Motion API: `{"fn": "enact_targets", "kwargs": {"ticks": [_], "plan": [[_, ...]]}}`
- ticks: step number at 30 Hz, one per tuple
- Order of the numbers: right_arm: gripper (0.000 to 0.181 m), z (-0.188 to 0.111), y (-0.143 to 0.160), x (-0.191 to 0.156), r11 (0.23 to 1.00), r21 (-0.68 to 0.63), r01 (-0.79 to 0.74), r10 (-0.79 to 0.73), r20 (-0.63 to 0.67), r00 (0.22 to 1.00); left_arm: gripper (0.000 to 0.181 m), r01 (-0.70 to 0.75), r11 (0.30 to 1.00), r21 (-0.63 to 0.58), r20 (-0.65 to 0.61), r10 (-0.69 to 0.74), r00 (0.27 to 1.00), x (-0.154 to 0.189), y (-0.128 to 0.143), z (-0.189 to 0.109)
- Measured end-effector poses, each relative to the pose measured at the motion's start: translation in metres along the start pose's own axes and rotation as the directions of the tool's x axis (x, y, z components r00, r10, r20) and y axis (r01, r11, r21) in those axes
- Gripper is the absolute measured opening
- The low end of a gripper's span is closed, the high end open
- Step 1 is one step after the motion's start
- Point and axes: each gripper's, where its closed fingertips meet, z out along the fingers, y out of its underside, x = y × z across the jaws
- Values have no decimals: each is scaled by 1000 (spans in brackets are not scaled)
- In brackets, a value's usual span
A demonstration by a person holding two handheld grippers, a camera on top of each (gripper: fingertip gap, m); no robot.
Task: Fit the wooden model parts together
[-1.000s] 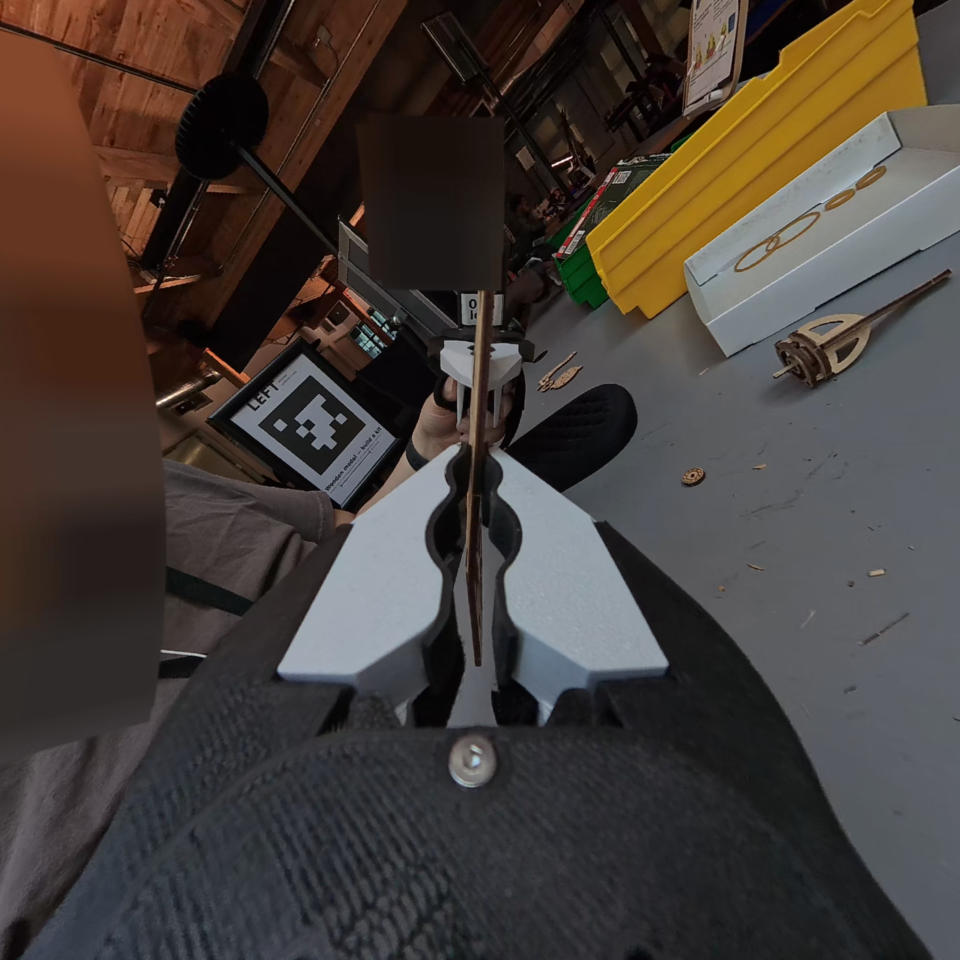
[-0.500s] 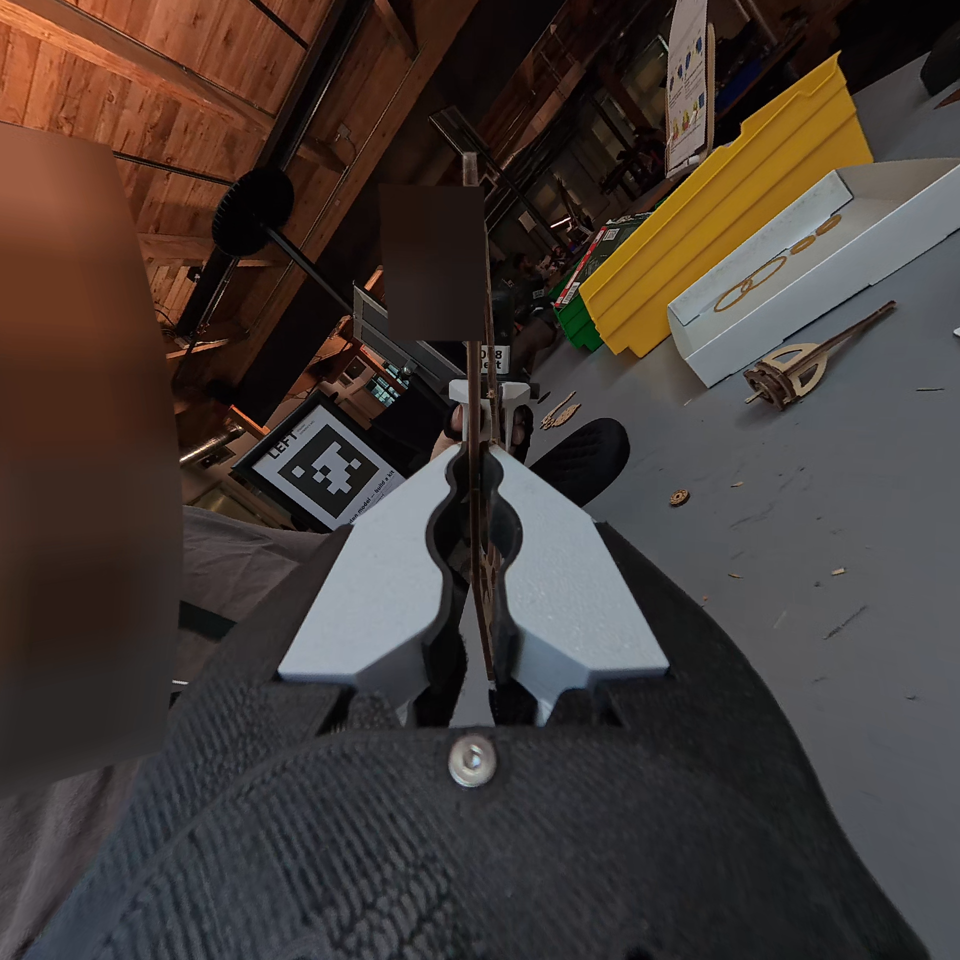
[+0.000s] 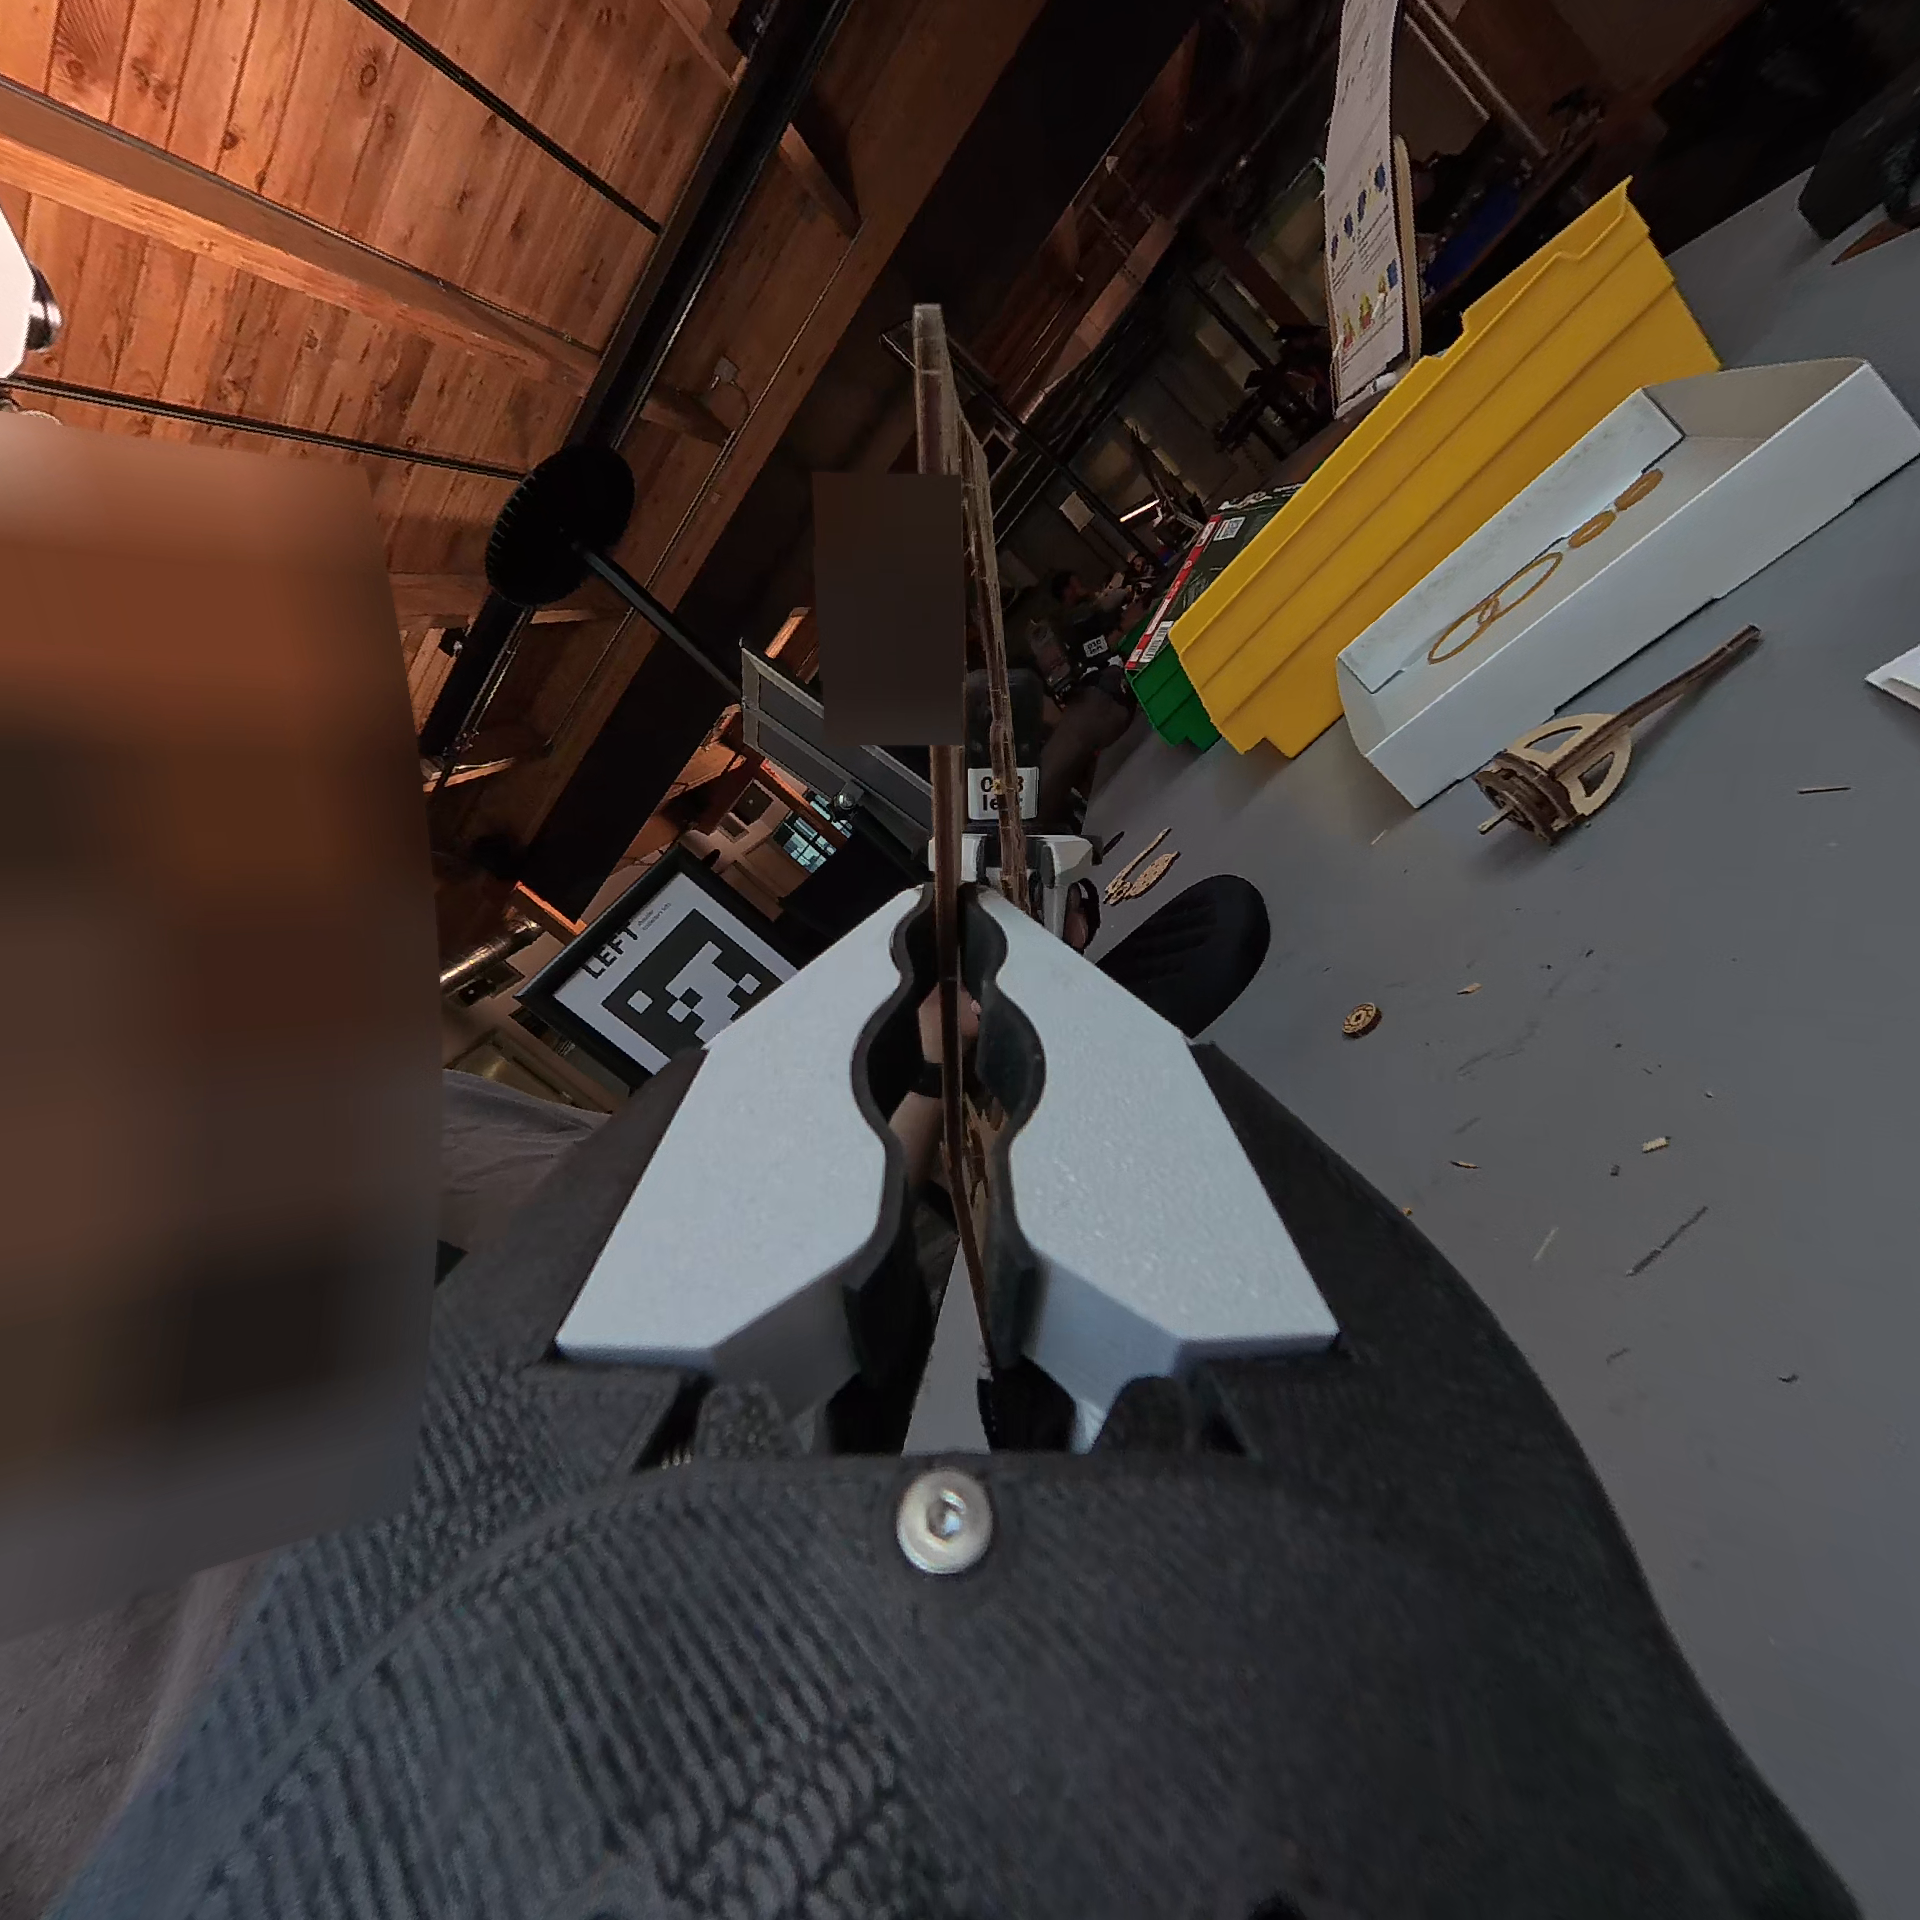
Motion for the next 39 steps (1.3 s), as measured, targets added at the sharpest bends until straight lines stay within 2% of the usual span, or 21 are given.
{"fn": "enact_targets", "kwargs": {"ticks": [9,12,23,32,39], "plan": [[1,0,0,0,1000,-6,10,-10,-4,1000,16,16,997,-79,-47,-20,999,4,18,25],[1,0,0,0,1000,-5,20,-20,-13,1000,1,11,996,-90,-68,-17,998,7,20,29],[1,-4,-2,12,996,-18,89,-90,-122,988,0,10,991,-133,-23,-13,1000,-1,26,34],[1,-8,-6,15,998,8,60,-59,-120,991,1,-7,991,-135,-11,6,1000,-1,23,39],[1,-18,-22,7,992,26,123,-119,-128,985,1,-66,984,-163,-33,62,998,-1,8,56]]}}
